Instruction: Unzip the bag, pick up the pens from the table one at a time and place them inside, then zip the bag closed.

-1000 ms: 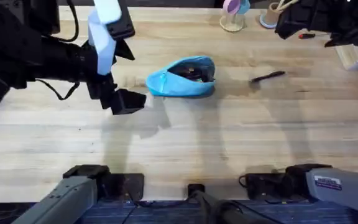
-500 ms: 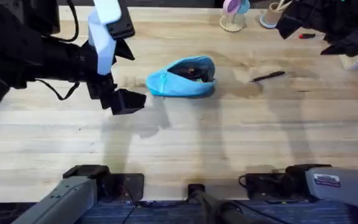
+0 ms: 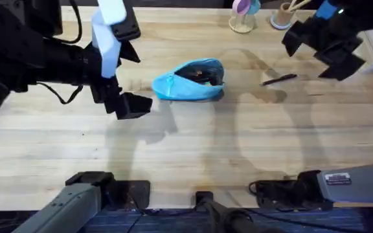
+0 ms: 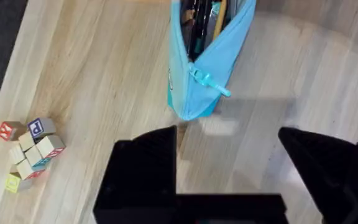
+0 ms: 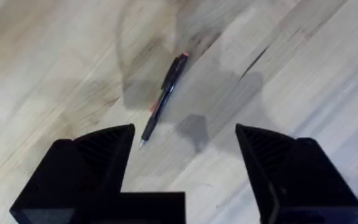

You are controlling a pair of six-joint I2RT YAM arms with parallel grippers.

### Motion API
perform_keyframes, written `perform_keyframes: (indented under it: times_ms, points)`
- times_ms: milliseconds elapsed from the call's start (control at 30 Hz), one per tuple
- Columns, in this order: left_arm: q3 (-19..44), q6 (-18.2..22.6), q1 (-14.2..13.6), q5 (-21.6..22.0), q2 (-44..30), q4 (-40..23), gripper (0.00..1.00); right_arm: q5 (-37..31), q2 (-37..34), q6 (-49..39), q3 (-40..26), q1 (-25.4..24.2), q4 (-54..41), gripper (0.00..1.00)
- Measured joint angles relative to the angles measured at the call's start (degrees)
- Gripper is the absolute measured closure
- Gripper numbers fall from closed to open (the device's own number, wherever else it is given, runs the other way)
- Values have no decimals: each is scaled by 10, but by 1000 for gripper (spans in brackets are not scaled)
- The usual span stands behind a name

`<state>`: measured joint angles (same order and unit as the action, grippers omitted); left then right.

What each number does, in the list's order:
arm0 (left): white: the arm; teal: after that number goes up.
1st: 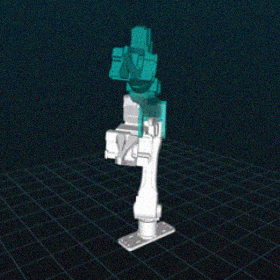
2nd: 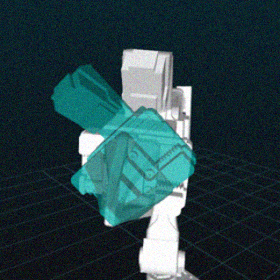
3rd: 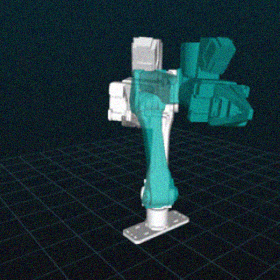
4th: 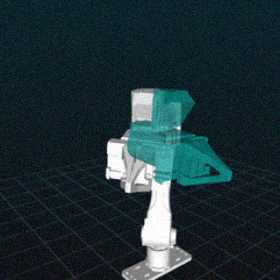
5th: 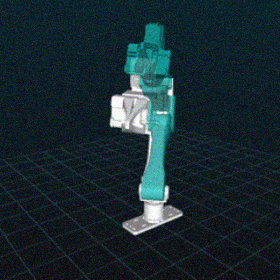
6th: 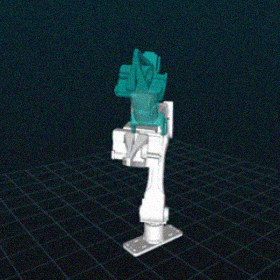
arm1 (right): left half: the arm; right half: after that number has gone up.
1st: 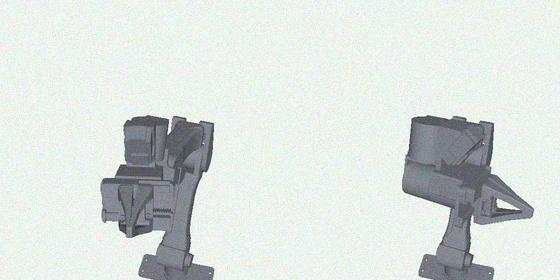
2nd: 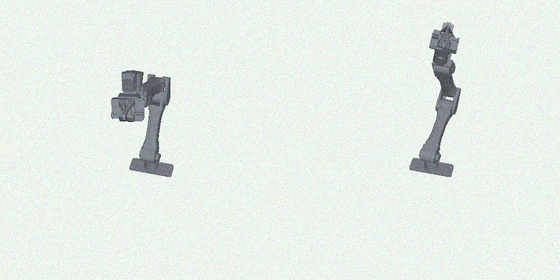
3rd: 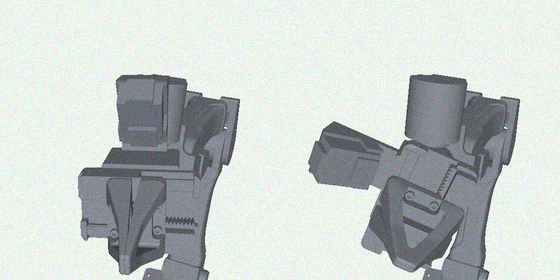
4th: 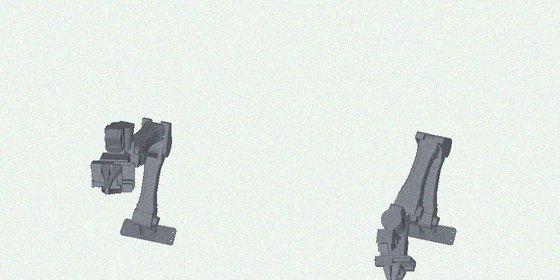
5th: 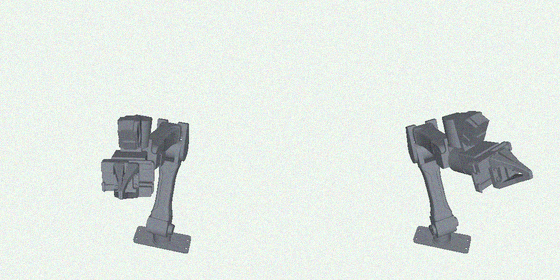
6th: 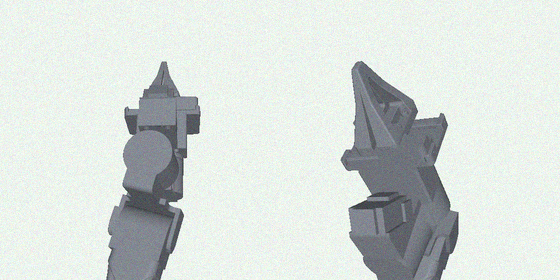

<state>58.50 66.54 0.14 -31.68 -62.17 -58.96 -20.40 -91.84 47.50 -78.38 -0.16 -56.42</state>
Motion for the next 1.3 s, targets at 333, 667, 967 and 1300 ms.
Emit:
perform_keyframes:
  times_ms: [333, 667, 967, 1300]
  points:
    - [0, 0, 0, 0, 0, 0, 8, -3, -47, 47, 36, 0, 72, 6]
    - [0, 0, 0, 0, 0, 0, 8, -4, -97, 67, 36, 0, 88, 5]
    - [0, 0, 0, 0, 0, 0, 8, 10, -136, 71, 36, 0, 123, 5]
    - [0, 0, 0, 0, 0, 0, 8, 22, -166, 78, 35, 0, 125, 5]
